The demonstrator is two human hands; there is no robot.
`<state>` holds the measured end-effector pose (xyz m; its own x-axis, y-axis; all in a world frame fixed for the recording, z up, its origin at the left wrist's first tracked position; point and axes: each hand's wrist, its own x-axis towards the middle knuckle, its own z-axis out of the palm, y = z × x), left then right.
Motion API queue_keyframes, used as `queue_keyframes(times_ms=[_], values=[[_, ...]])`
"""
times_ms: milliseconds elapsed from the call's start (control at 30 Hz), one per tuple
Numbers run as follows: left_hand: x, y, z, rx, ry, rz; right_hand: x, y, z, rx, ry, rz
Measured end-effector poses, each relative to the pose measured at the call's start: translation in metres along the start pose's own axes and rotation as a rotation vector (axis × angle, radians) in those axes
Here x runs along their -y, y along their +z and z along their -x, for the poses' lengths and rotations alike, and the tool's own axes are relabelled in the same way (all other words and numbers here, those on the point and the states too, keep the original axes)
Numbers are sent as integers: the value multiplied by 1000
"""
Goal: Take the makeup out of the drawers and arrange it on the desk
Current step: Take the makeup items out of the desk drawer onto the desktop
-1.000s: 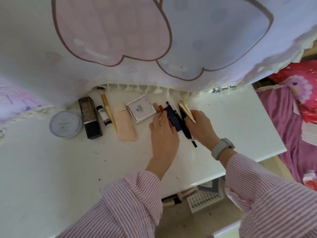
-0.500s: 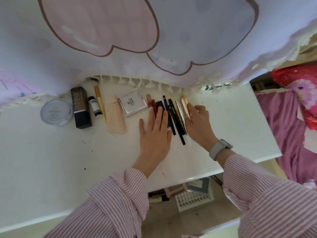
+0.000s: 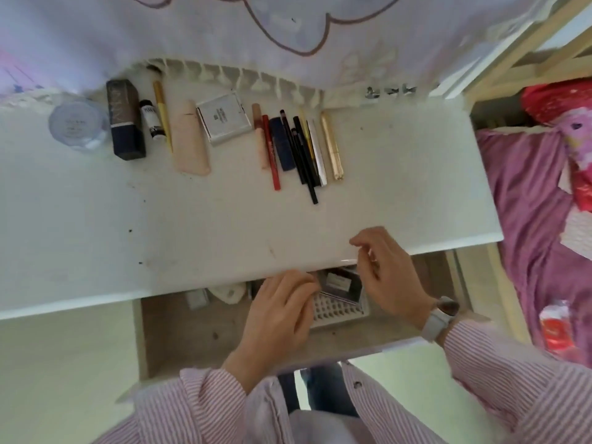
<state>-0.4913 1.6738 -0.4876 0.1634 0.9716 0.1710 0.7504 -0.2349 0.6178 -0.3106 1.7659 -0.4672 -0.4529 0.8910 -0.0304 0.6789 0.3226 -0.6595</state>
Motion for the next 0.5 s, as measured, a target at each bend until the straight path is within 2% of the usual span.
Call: queue_keyframes(times_ms=[100, 200, 300, 500], values=[[4, 26, 29, 172, -147, -46, -18, 19, 48, 240, 17, 99], [17, 47, 30, 316, -397, -102, -48, 44, 61, 423, 193, 246], [30, 64, 16, 415, -440, -290, -66, 62, 50, 455, 336, 328], [38, 82, -7, 529, -536, -350, -67, 81, 36, 459, 330, 468]])
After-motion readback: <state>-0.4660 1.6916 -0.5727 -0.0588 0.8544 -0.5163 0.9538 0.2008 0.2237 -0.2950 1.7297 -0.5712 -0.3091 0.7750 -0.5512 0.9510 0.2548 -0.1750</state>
